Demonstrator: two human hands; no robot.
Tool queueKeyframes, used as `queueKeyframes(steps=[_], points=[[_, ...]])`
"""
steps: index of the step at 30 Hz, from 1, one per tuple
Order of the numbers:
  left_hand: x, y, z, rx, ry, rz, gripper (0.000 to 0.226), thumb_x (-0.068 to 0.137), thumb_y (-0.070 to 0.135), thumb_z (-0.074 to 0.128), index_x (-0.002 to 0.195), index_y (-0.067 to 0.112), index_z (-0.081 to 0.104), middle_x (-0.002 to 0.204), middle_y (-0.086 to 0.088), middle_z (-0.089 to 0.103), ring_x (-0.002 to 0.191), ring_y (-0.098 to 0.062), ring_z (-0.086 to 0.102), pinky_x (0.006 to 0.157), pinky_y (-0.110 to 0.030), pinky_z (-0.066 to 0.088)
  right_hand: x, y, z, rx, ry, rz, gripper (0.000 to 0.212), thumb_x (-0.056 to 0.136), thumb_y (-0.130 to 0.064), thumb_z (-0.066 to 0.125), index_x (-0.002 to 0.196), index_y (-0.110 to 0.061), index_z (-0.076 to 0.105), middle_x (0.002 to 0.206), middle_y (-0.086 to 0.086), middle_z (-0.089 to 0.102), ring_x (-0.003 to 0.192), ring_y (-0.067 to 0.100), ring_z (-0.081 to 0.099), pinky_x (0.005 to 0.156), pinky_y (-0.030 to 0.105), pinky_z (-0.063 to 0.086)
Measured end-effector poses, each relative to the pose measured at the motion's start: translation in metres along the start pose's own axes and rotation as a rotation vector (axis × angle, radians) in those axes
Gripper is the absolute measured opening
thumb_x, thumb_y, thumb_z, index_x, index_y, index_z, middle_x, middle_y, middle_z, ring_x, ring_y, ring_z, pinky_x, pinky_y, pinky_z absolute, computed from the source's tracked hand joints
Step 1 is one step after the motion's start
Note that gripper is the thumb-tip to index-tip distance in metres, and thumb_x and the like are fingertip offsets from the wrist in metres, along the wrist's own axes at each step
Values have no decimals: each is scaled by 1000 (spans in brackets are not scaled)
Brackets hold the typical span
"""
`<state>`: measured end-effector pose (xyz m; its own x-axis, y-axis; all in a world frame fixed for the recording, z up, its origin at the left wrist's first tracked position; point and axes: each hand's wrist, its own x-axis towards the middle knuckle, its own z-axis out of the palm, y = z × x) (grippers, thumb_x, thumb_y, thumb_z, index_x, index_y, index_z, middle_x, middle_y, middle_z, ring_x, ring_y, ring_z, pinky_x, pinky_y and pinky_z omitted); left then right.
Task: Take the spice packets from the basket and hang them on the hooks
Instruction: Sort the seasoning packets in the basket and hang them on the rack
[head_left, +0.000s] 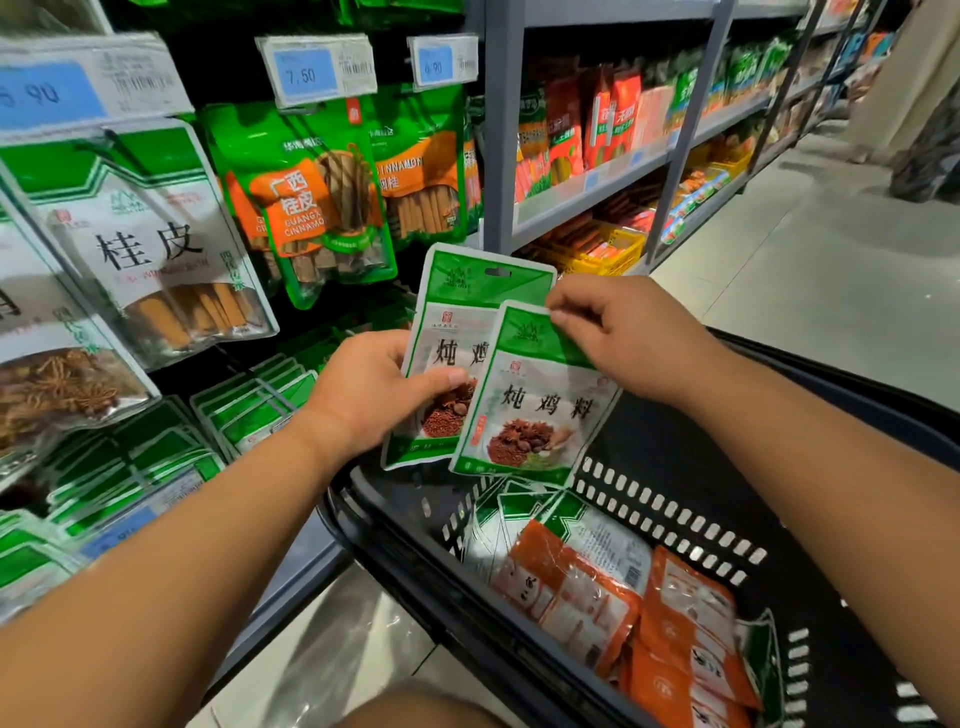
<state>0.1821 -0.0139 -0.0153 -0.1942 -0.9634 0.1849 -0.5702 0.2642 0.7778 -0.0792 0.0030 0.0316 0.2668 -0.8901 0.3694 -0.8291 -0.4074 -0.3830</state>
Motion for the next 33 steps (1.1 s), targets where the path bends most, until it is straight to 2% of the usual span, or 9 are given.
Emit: queueKeyframes(steps=[2,5,7,10,20,23,25,30,33], points=[[-1,1,-1,-4,-21,15,10,86,34,79,86,42,74,63,32,67,59,10,65,53,-9,47,6,-1,7,-9,54,-17,12,101,-22,61,106,-18,70,86,-7,63,81,16,57,64,27,40],[-1,1,-1,-7,-33,13,7,83,37,81,87,41,78,77,26,74,68,4,71,62,-21,57,15,-7,17,17,117,-33,11,101,-20,61,105,-17,71,90,0,70,83,20,61,67,31,42],[-1,2,-1,0,-52,6,17,77,41,85,92,37,81,83,20,77,72,0,73,68,-29,61,21,-13,22,32,162,-31,13,101,-21,60,106,-17,71,93,4,72,85,23,63,68,34,46],[-4,5,-2,4,-90,-5,33,64,44,92,94,35,80,86,20,78,76,0,74,72,-28,61,28,-22,29,78,222,-23,12,102,-21,59,105,-16,70,92,4,71,85,23,62,72,39,51],[-4,3,-2,-50,-9,-32,34,68,32,94,98,26,81,90,12,80,79,-7,76,77,-40,64,29,-15,35,162,308,62,21,99,-34,63,114,-19,66,101,-4,68,92,13,60,76,33,49],[-4,2,-2,-54,20,-32,31,70,32,93,98,28,80,88,13,79,74,-4,75,66,-29,62,13,8,49,258,308,222,33,98,-43,63,121,-21,61,101,-5,66,87,12,61,73,31,48],[-5,4,-2,-30,22,-37,29,71,33,92,96,30,78,84,14,78,61,1,71,51,-21,55,-1,25,64,311,267,341,39,99,-49,59,125,-20,59,100,-5,65,89,12,62,76,32,50],[-6,5,-2,-23,43,-50,36,70,35,92,103,27,79,89,12,79,71,-9,76,65,-40,65,-36,65,111,272,-62,489,29,100,-46,60,111,-20,64,92,-7,65,82,9,59,69,29,45],[-6,6,-2,-26,37,-55,34,70,35,92,100,27,79,82,8,79,58,-16,73,51,-38,62,-52,92,143,246,-322,559,30,96,-45,67,110,-19,65,96,-2,67,86,14,62,74,29,49]])
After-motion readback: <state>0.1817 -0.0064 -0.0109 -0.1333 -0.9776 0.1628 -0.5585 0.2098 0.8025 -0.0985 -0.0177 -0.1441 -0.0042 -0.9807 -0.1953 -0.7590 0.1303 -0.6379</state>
